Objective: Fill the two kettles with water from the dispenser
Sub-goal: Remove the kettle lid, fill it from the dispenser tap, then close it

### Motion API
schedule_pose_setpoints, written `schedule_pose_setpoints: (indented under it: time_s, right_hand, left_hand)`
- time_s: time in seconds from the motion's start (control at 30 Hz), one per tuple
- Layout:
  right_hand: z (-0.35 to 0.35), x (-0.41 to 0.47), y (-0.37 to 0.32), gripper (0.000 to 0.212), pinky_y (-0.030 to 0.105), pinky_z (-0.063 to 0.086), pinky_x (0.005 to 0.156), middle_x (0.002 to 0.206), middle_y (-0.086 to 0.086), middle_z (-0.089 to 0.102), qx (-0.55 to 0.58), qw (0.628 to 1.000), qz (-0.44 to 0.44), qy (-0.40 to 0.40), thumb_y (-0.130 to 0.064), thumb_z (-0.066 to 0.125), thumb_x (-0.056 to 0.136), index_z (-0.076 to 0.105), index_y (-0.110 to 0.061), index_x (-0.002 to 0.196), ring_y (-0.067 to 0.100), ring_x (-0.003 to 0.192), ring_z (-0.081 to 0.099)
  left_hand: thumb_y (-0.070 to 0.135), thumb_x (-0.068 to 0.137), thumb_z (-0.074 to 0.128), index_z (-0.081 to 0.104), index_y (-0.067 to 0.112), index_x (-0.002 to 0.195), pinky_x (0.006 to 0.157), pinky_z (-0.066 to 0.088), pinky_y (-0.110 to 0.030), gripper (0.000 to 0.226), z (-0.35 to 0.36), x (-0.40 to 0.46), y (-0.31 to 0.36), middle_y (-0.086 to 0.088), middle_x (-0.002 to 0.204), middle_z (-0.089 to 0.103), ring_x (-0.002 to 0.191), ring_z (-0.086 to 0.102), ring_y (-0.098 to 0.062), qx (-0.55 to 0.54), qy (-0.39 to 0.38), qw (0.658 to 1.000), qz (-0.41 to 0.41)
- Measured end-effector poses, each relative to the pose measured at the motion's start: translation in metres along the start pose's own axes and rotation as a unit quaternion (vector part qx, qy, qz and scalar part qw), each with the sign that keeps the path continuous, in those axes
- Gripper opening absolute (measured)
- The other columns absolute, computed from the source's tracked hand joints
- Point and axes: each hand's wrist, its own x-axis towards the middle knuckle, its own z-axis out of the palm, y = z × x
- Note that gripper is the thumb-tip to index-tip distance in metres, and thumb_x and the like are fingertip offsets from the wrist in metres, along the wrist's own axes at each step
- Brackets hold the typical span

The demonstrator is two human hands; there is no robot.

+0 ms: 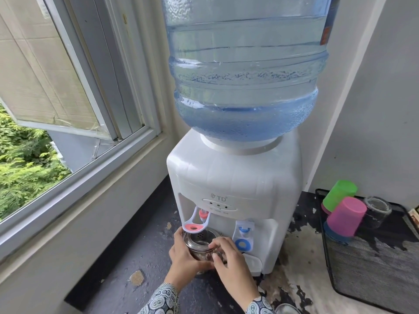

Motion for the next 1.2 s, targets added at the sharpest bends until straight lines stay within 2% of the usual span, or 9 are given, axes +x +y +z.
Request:
schedule_pose_setpoints:
  time_s: [0.17, 0.33, 0.63, 0.97, 1.13, 1.2]
  right_hand:
    - [0.0005, -0.0006, 0.0017, 0.020, 0.011, 0.045, 0.087, 0.103, -0.021, 0.051, 0.005, 1.000, 0.010, 0.000, -0.007, 0.052, 0.087, 0.055, -0.026, 0.095, -0.002, 0.100, 0.054]
    - [0.0025, -0.0023, 0.0041, 0.026, 0.007, 0.041, 0.087, 0.106, -0.022, 0.053, 0.024, 1.000, 0.018, 0.001, -0.005, 0.051, 0.085, 0.056, -0.028, 0.096, -0.006, 0.102, 0.053]
    - [0.0011, -0.0034, 0.0051, 0.030, 0.017, 0.044, 0.098, 0.115, -0.018, 0.055, 0.032, 0.999, 0.029, -0.008, -0.003, 0.049, 0.087, 0.057, -0.028, 0.103, -0.002, 0.110, 0.052]
    - [0.0014, -0.0054, 0.0047, 0.037, 0.021, 0.045, 0.099, 0.119, -0.015, 0.057, 0.044, 0.998, 0.037, -0.008, 0.000, 0.048, 0.087, 0.056, -0.032, 0.104, 0.000, 0.113, 0.053]
    - [0.0006, -0.0059, 0.0035, 0.047, 0.017, 0.044, 0.097, 0.118, -0.017, 0.058, 0.042, 0.998, 0.037, -0.010, 0.000, 0.048, 0.086, 0.049, -0.045, 0.101, -0.001, 0.110, 0.053]
    - [0.0009, -0.0058, 0.0042, 0.044, 0.019, 0.045, 0.098, 0.117, -0.018, 0.058, 0.043, 0.998, 0.040, -0.012, 0.000, 0.048, 0.086, 0.052, -0.039, 0.106, -0.001, 0.110, 0.053]
  left_hand:
    - [0.035, 0.036, 0.084, 0.026, 0.032, 0.123, 0.093, 0.030, -0.034, 0.105, 0.0004, 0.0001, 0.0009, -0.005, 0.126, 0.042, 0.118, 0.026, -0.020, -0.005, 0.001, 1.000, -0.001]
    - [0.042, 0.031, 0.082, 0.026, 0.034, 0.123, 0.094, 0.032, -0.034, 0.109, -0.0001, -0.0010, 0.0024, -0.005, 0.124, 0.041, 0.117, 0.025, -0.016, -0.007, 0.000, 1.000, -0.007]
    - [0.037, 0.032, 0.085, 0.027, 0.032, 0.122, 0.093, 0.031, -0.033, 0.108, -0.0001, -0.0005, 0.0021, -0.004, 0.122, 0.042, 0.117, 0.026, -0.018, -0.009, 0.002, 1.000, -0.004]
    - [0.033, 0.035, 0.087, 0.025, 0.037, 0.121, 0.093, 0.030, -0.033, 0.107, 0.0005, 0.0011, 0.0000, -0.002, 0.123, 0.041, 0.114, 0.024, -0.014, -0.002, 0.004, 1.000, -0.002]
    - [0.035, 0.034, 0.088, 0.025, 0.039, 0.119, 0.091, 0.030, -0.033, 0.106, 0.0001, 0.0017, -0.0025, -0.003, 0.124, 0.041, 0.115, 0.024, -0.015, 0.001, 0.004, 1.000, -0.006]
    - [0.035, 0.034, 0.087, 0.026, 0.038, 0.120, 0.092, 0.030, -0.033, 0.106, 0.0003, 0.0018, -0.0026, -0.004, 0.123, 0.042, 0.117, 0.025, -0.016, 0.004, 0.004, 1.000, -0.009]
